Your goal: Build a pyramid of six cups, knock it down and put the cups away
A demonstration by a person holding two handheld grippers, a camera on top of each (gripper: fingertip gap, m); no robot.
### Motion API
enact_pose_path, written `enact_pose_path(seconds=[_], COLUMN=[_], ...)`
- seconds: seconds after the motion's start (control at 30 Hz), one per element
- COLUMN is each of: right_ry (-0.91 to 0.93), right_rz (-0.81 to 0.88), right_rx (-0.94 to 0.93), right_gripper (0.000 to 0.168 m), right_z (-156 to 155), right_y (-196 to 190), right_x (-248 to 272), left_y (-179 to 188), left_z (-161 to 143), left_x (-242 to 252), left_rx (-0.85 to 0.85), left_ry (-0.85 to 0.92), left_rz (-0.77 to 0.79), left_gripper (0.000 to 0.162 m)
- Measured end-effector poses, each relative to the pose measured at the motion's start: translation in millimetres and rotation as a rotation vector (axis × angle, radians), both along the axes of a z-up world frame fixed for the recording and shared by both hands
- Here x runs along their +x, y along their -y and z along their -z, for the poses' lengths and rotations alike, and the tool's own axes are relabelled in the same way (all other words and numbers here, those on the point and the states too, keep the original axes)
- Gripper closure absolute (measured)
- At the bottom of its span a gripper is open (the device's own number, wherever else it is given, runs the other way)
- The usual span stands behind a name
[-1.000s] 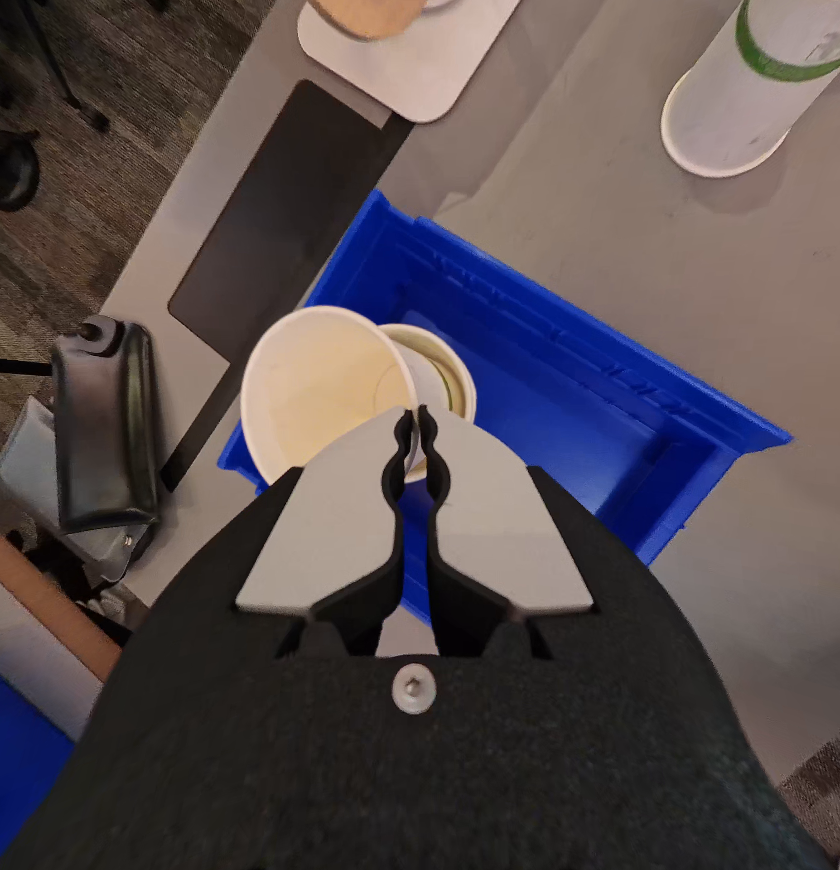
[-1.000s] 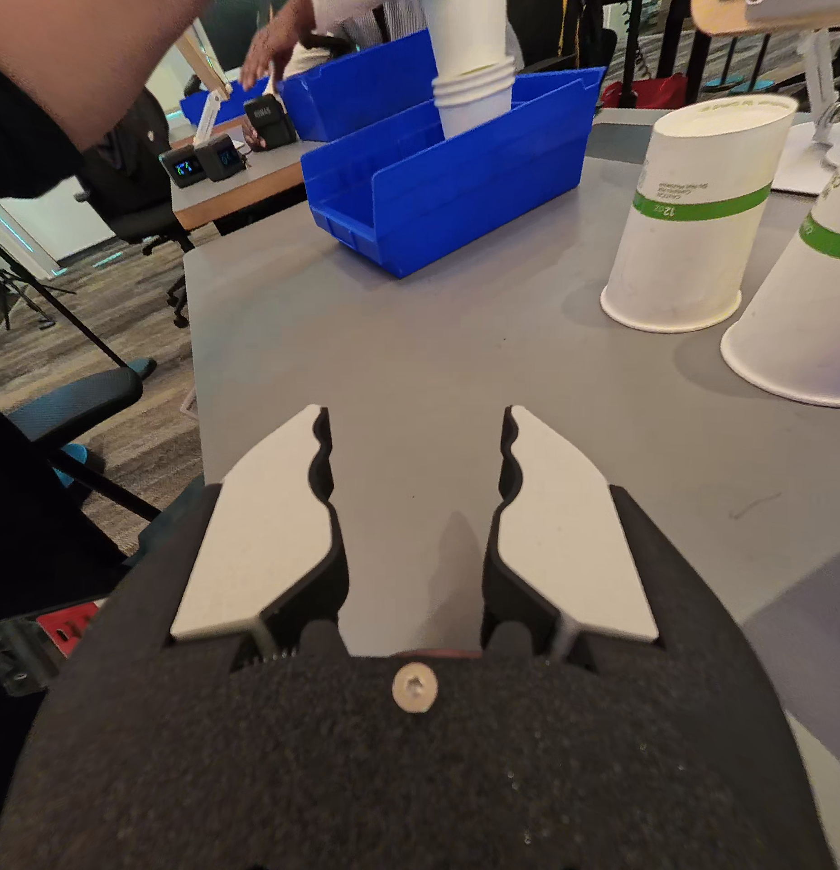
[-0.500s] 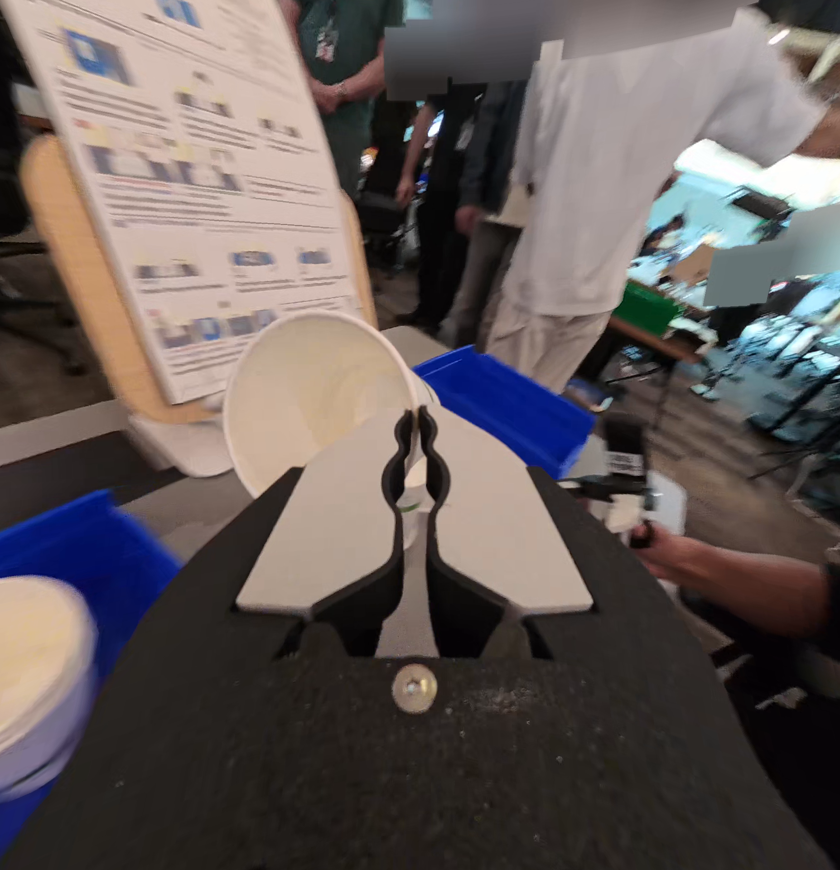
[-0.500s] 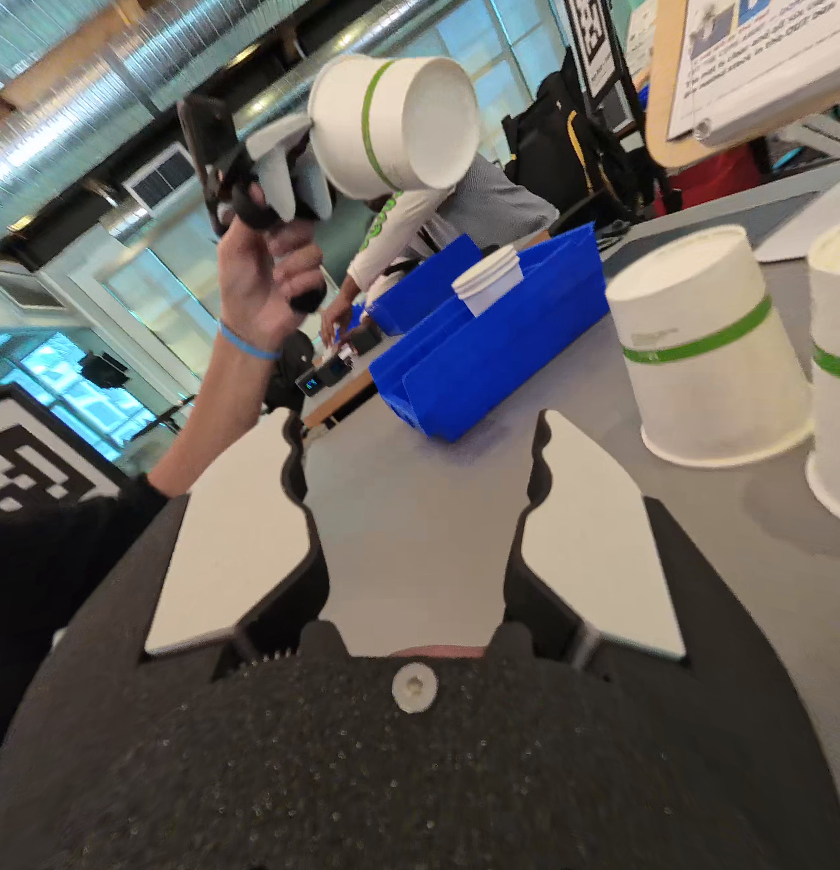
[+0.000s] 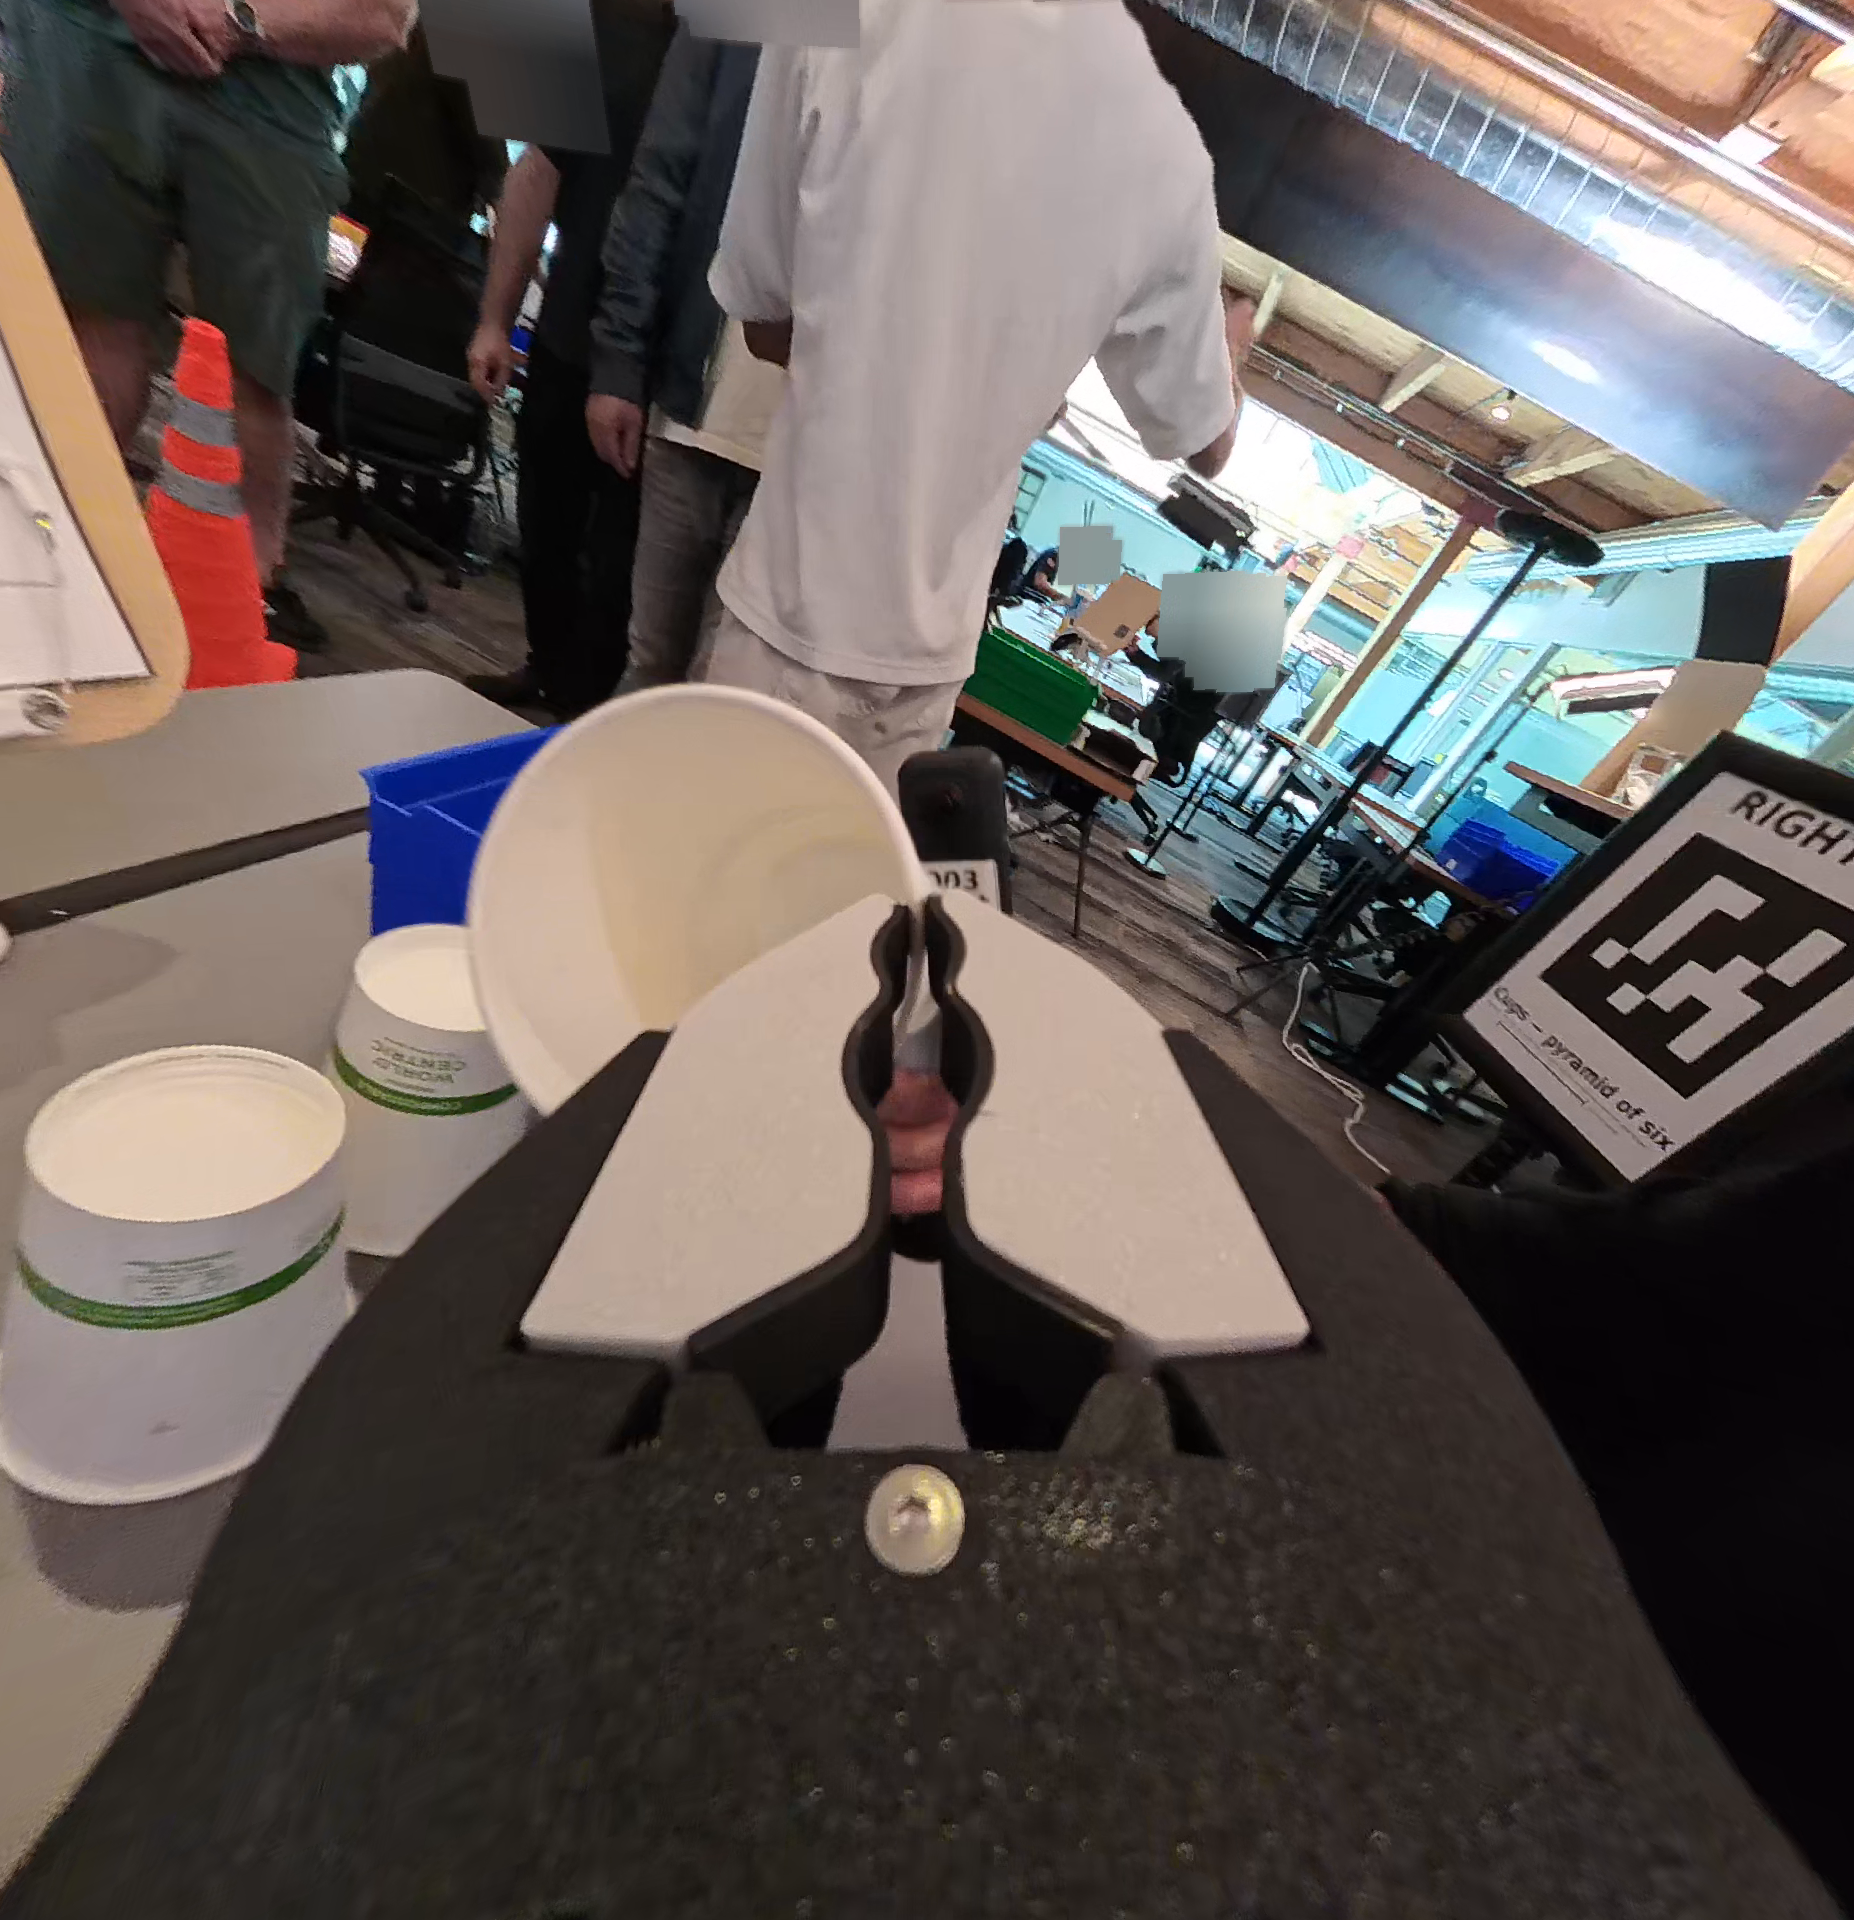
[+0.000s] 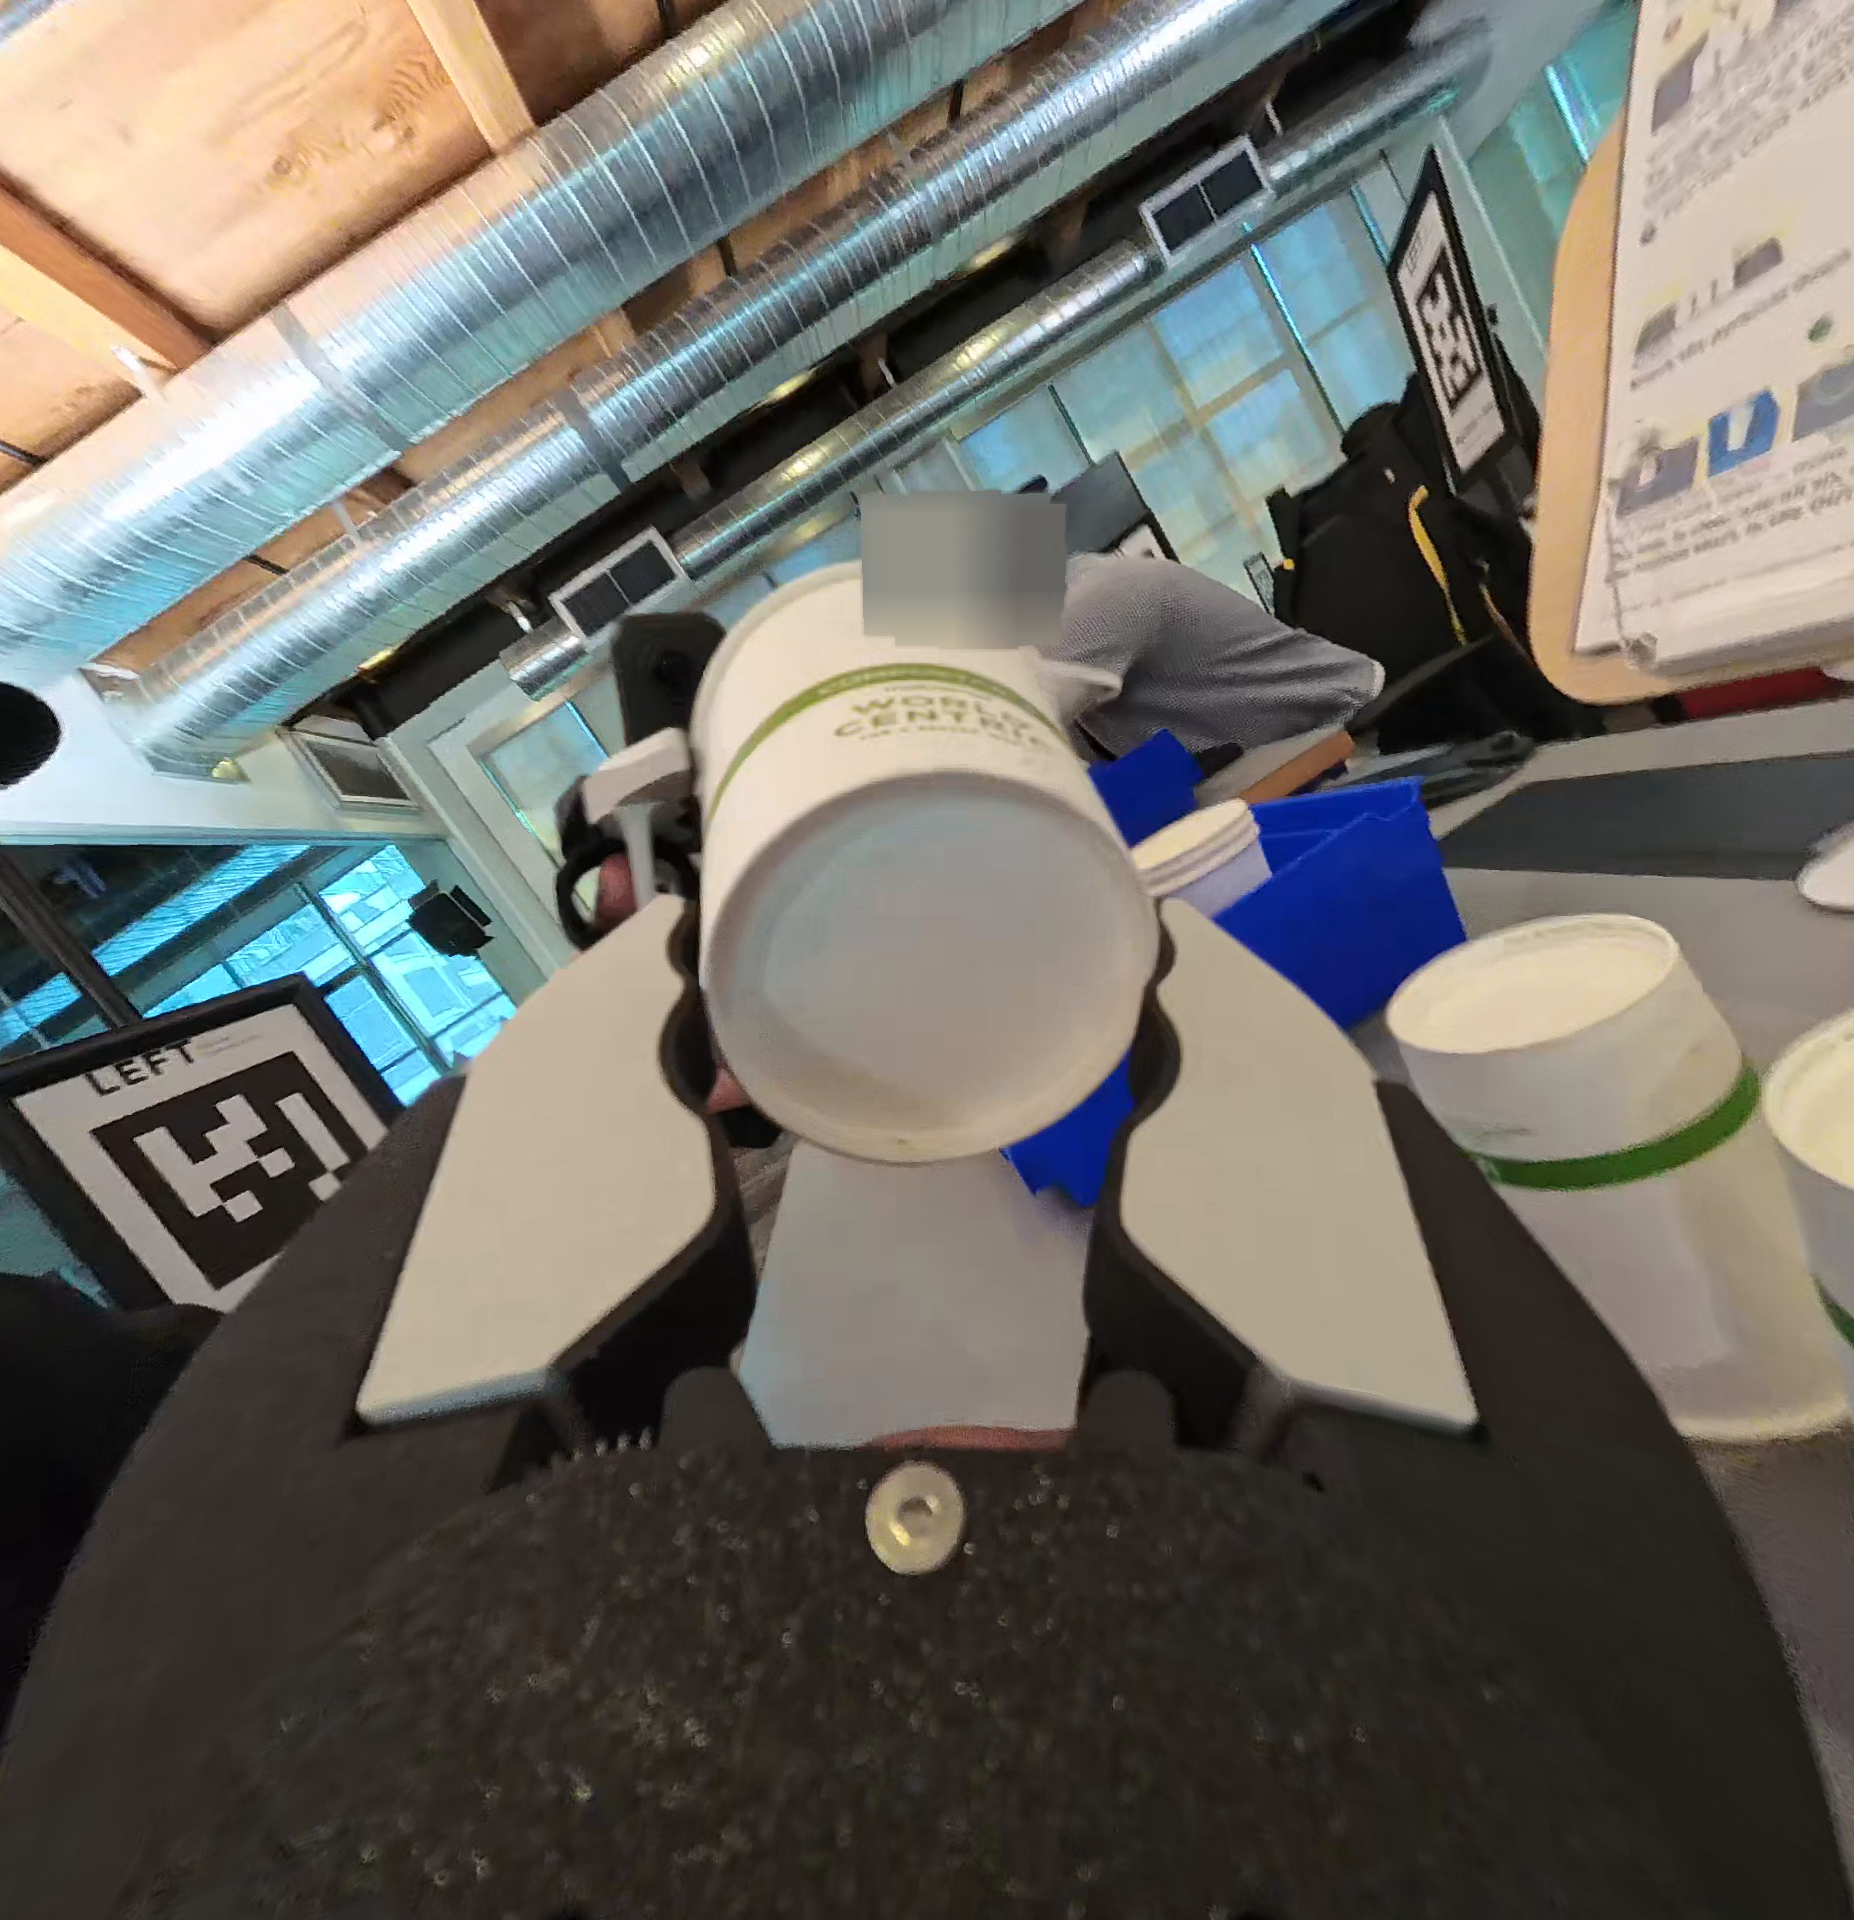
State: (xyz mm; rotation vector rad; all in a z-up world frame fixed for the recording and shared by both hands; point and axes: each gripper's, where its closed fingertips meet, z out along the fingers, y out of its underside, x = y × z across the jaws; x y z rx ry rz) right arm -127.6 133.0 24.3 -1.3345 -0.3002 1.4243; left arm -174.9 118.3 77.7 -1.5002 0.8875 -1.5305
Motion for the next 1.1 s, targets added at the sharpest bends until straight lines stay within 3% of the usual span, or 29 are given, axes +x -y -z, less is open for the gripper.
enact_pose_path(seconds=[0.2, 0.3, 0.43, 0.6, 0.73, 0.9, 1.1], right_ry=[0.098, 0.148, 0.256, 0.444, 0.505, 0.512, 0.554], right_rz=[0.028, 0.035, 0.081, 0.11, 0.096, 0.055, 0.064], right_rx=[-0.036, -0.065, -0.102, -0.123, -0.132, -0.136, -0.164], right_gripper=[0.091, 0.091, 0.091, 0.091, 0.091, 0.091, 0.091], right_z=[14.1, 20.8, 28.5, 33.1, 34.6, 33.7, 46.4], right_y=[-3.2, -5.4, -12.6, -19.0, -23.6, -22.8, -23.5], right_x=[4.3, 3.0, 2.4, -22.0, -47.1, -63.8, -59.5], left_y=[-2.2, -7.3, -19.0, -28.1, -35.2, -50.8, -58.9], left_z=[20.6, 41.4, 66.7, 67.5, 71.7, 97.0, 114.8], left_x=[0.3, -12.2, -42.8, -55.7, -39.2, -25.2, -10.0], left_rx=[0.03, 0.164, 0.45, 0.831, 1.111, 1.203, 1.161], left_ry=[-0.08, -0.273, -0.615, -0.989, -1.228, -1.431, -1.436], left_rz=[-0.017, -0.084, -0.237, -0.312, -0.261, -0.152, -0.134], left_gripper=[0.156, 0.108, 0.082, 0.073, 0.071, 0.071, 0.076])
